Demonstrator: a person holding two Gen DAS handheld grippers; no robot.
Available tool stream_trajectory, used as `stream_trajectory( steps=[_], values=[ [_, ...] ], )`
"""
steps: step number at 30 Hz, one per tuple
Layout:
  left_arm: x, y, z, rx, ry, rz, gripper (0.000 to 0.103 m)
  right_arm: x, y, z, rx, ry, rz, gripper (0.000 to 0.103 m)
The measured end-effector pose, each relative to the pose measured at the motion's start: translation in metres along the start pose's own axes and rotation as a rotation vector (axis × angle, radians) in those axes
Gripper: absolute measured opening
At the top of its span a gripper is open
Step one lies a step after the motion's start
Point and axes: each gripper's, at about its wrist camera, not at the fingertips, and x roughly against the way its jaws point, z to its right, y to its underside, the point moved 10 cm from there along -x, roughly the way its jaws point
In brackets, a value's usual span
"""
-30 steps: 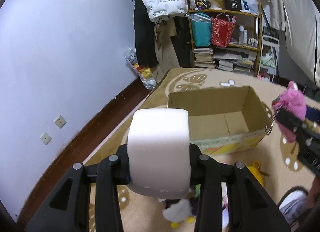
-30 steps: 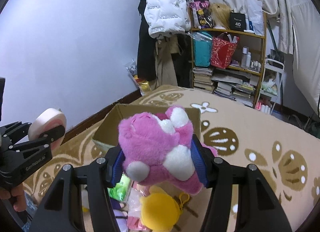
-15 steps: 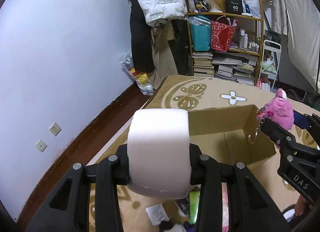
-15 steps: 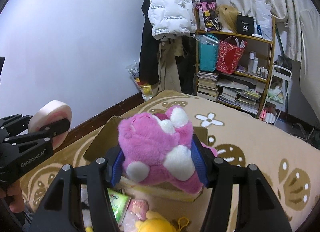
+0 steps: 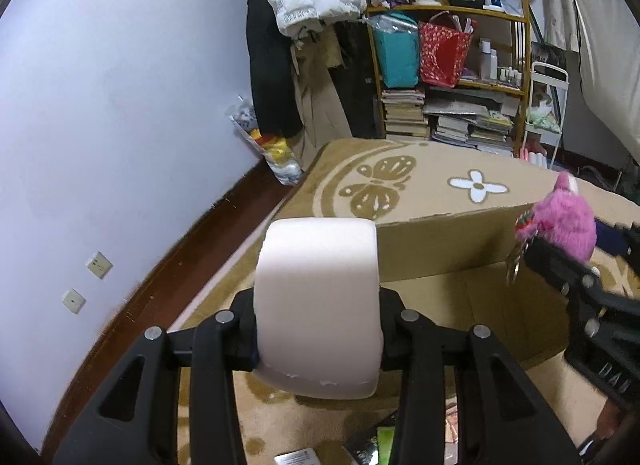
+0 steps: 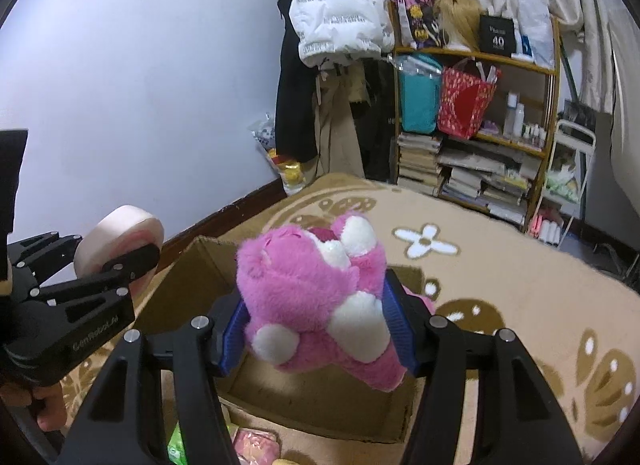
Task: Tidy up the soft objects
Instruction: 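Carry the pink cushion and pink bear over the cardboard box with both tools, then open both tools to drop the cushion and bear into the box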
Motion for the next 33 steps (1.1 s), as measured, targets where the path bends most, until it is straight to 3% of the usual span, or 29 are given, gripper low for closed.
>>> stream_trajectory(
  steps=[16,31,33],
  values=[
    [-0.043,0.024,0.018,-0.016,0.043,-0.105,0.044,-0.031,0.023,0.008,-0.028,-0.012,-0.057,0.065],
    [-0.043,0.029,0.019,-0.034,0.055,-0.126,0.054,-0.032,0.028,0.005,-0.022,0.002,-0.077,0.067],
    [-0.041,0.027,0.018,-0.036,0.054,-0.115,0.061,-0.031,0.031,0.007,-0.024,0.005,-0.08,0.067]
  ],
)
